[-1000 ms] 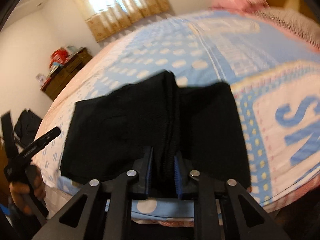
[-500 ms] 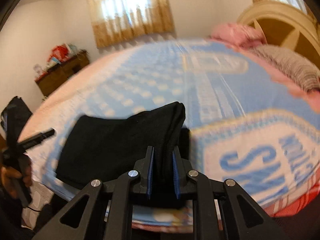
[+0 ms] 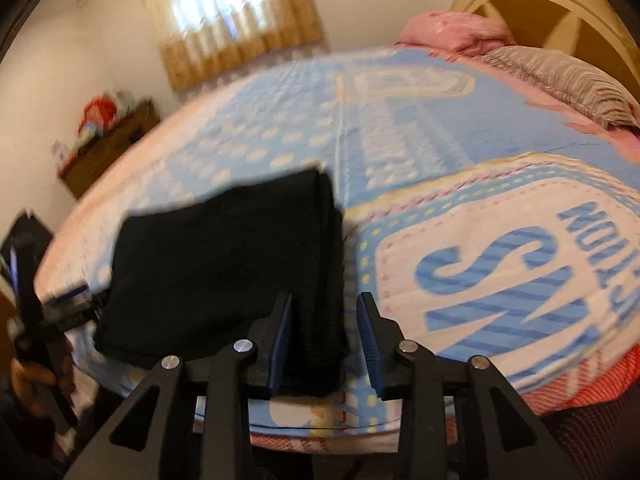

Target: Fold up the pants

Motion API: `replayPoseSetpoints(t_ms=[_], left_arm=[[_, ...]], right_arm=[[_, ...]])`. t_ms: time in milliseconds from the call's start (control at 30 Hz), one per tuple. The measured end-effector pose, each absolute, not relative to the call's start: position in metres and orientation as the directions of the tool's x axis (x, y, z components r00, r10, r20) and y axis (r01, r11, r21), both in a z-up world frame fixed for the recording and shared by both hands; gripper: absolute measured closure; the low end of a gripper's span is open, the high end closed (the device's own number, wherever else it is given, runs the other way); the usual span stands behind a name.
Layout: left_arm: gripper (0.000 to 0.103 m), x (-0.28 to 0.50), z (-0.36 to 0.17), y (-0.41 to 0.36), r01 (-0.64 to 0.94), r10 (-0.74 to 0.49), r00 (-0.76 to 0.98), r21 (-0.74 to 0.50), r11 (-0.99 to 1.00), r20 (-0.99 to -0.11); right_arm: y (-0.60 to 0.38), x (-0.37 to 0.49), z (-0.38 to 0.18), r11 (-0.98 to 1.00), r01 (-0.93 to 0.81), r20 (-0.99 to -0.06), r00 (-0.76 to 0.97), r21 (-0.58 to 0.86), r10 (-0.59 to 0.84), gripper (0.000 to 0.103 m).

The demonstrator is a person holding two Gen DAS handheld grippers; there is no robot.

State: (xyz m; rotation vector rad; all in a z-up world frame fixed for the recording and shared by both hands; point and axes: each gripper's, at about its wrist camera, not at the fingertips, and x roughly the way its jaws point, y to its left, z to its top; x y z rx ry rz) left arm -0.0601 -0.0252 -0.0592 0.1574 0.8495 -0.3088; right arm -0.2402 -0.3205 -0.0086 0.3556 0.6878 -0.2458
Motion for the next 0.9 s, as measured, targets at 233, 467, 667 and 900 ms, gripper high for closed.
replayPoseSetpoints(t_ms=[233,467,667,900], left_arm=[[0.004,-0.064,-0.033,-0.021,0.321,-0.193,0.675,0.047,0.946,-0.712],[0.004,-0.067,-0.018,-0.061,0.422,-0.282,0.675,0.042,0.906,-0.682],[0.004,-0.068,-0.047,-0.098,0.465,-0.215,0.634,0.144,0.873,-0.743],[0.0,-0.067,-0.048,-0.092,0.448,-0.229,0.616,0.095,0.889,-0.754]], right_arm=[[-0.302,-0.219,0.022,0.948,0.264,-0.57,0.813,0.179,-0.119,0.068],[-0.298,-0.151,-0.013,0.951,0.244,-0.637,0.768,0.192,-0.069,0.068],[-0.308,-0.13,-0.029,0.932,0.289,-0.649,0.757,0.219,-0.082,0.068],[-0.309,-0.173,-0.001,0.928,0.254,-0.566,0.822,0.271,-0.059,0.068]])
